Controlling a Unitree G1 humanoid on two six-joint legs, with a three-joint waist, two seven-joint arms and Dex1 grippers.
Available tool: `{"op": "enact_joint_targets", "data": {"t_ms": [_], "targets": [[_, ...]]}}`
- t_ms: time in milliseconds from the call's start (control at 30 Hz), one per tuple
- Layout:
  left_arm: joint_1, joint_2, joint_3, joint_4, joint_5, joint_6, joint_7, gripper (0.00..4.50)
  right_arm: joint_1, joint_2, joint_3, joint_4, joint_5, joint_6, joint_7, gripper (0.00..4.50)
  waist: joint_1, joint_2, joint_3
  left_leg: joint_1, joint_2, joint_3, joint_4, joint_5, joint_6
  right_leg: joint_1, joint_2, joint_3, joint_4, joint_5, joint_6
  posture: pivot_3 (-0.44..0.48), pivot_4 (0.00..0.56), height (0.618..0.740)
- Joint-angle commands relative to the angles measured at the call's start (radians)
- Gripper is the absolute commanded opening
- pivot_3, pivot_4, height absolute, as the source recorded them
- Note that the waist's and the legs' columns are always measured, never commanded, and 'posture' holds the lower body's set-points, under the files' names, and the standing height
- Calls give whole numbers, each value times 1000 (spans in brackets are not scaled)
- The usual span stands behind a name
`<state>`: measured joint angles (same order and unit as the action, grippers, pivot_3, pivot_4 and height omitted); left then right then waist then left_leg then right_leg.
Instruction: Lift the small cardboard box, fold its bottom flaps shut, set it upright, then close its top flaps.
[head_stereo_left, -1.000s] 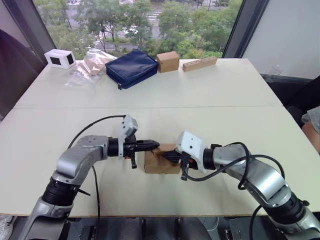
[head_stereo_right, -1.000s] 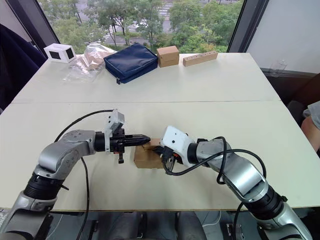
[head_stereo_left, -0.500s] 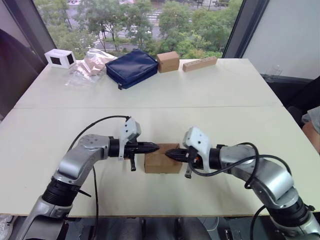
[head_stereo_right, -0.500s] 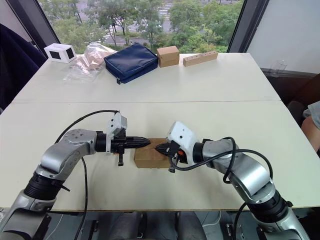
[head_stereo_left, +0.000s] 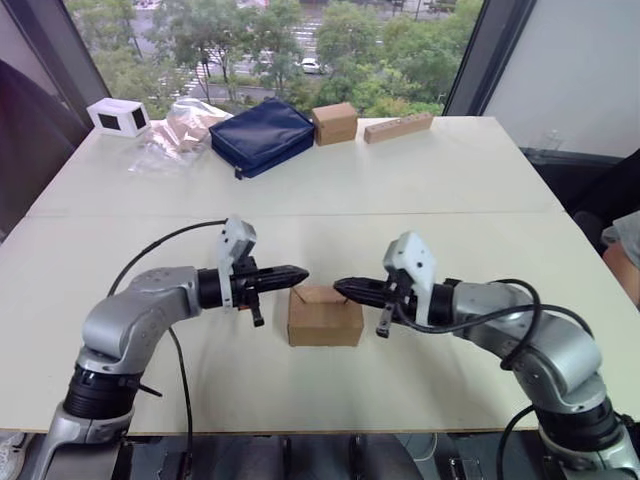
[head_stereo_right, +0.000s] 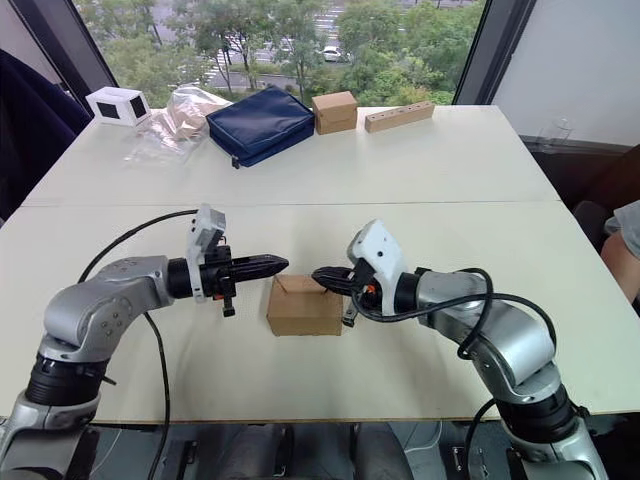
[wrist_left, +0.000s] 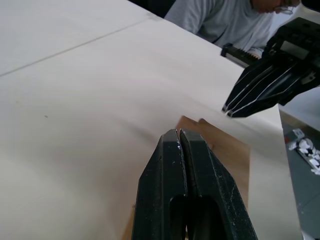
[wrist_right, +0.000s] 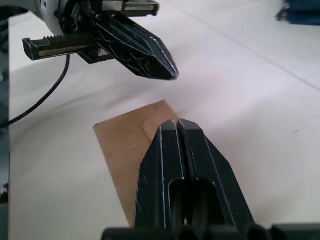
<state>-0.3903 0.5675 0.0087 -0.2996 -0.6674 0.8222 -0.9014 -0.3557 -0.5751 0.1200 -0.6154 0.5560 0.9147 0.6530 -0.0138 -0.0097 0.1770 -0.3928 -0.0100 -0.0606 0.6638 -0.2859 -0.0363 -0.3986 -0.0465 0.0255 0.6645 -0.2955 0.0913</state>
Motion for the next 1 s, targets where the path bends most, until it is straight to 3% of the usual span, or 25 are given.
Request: {"op": "enact_joint_targets", "data": {"t_ms": [33,267,733,800,867,1000], "targets": [[13,5,-43,-52,28,-34,8,31,-18,-15,53,-7,-43,-34,-1,0,0,0,0,0,0,0,0,0,0,0,0,0,0,0,0,0,150,740],[37,34,-132,-62,90,-66,-10,31,-21,-28,133,11,-118,-51,-9,0,0,0,0,0,0,0,0,0,0,0,0,0,0,0,0,0,150,740],[20,20,-139,-22,126,-103,14,31,-28,-23,151,42,-169,-55,-5,0,1,0,0,0,0,0,0,0,0,0,0,0,0,0,0,0,150,740],[17,11,-124,-21,112,-98,17,31,-27,-19,137,42,-155,-53,-2,0,1,0,0,0,0,0,0,0,0,0,0,0,0,0,0,0,150,740],[9,-5,-59,-35,17,-34,25,31,-19,2,92,31,-108,-52,5,0,1,0,0,0,0,0,0,0,0,0,0,0,0,0,0,0,150,740],[-43,7,59,-23,-75,83,100,31,-28,99,-73,11,22,-51,-38,0,0,0,0,0,0,0,0,0,0,0,0,0,0,0,0,0,150,740]]}}
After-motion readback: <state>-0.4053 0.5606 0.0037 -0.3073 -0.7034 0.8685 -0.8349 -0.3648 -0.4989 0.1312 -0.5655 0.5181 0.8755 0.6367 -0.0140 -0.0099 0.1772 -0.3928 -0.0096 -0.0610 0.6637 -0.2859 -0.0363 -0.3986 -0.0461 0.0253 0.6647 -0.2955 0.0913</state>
